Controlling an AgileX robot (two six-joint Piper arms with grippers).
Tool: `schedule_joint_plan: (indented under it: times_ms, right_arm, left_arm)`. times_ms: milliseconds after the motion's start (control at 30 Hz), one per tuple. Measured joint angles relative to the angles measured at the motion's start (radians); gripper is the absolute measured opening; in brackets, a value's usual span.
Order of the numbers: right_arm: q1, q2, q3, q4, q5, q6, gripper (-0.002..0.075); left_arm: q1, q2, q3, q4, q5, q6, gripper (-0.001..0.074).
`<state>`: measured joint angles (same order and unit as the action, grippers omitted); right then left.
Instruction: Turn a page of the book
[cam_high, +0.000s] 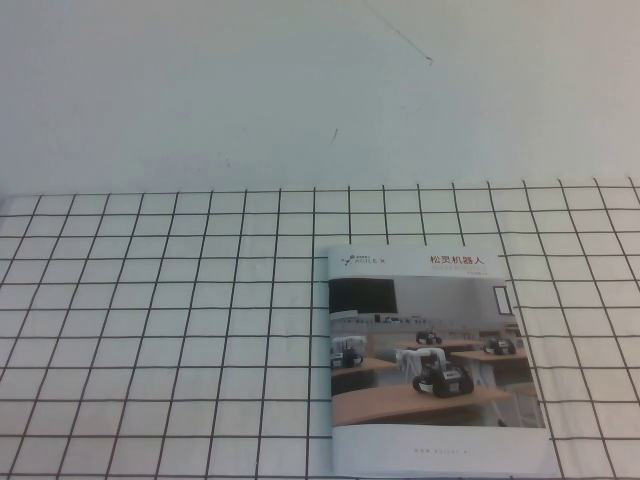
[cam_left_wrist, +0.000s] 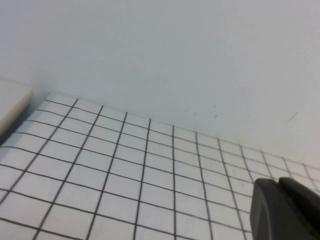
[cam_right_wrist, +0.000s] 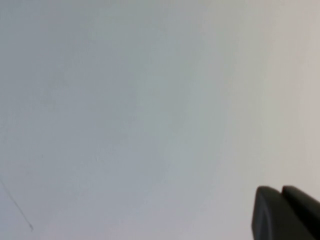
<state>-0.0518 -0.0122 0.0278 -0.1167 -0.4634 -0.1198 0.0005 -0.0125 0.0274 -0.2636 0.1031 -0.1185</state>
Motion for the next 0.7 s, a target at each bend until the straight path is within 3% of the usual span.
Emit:
schedule_joint_plan:
  times_ms: [133, 367, 567, 700]
  right_arm:
    - [0.0, 0.0, 0.0, 0.0, -0.083, 0.057, 0.0026]
    - [0.0, 0.0, 0.0, 0.007, -0.288, 0.084, 0.0026]
    - [0.0, 0.0, 0.0, 0.018, -0.416, 0.173, 0.0026]
    - [0.0, -0.002, -0.053, 0.013, -0.376, 0.225, 0.0026]
  left_arm:
    - [0.0, 0.0, 0.0, -0.081, -0.04, -0.02, -0.0002]
    - [0.0, 0.0, -0.007, -0.166, -0.294, -0.231, -0.0003]
    - [0.0, 0.0, -0.196, -0.023, -0.247, -0.269, -0.0002]
    - [0.0, 0.011, -0.362, 0.074, -0.166, -0.249, -0.0002]
